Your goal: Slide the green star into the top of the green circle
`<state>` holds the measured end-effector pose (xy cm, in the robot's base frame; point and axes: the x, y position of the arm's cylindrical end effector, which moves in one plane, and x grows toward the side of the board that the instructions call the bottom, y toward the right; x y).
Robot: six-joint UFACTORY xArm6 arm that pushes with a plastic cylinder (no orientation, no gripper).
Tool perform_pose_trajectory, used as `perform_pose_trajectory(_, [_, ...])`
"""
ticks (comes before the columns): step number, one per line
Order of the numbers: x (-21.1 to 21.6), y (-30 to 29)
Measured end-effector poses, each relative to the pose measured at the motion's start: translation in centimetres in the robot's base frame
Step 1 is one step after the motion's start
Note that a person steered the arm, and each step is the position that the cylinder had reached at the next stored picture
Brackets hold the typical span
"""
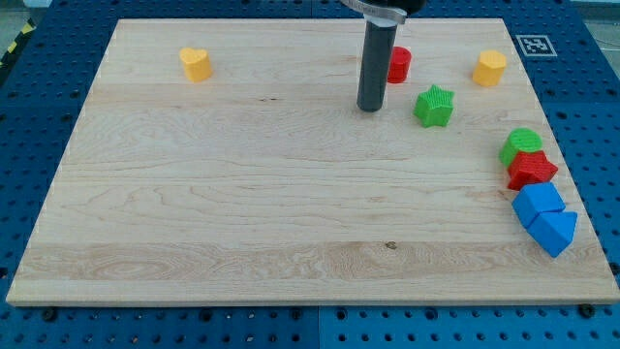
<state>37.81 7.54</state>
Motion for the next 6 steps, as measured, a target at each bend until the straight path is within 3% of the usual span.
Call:
perform_pose_trajectory(2, [0.1,11.0])
perform_pose_trajectory(4, [-2.4,10.9])
perform_pose_trajectory(6, [-0.4,14.5])
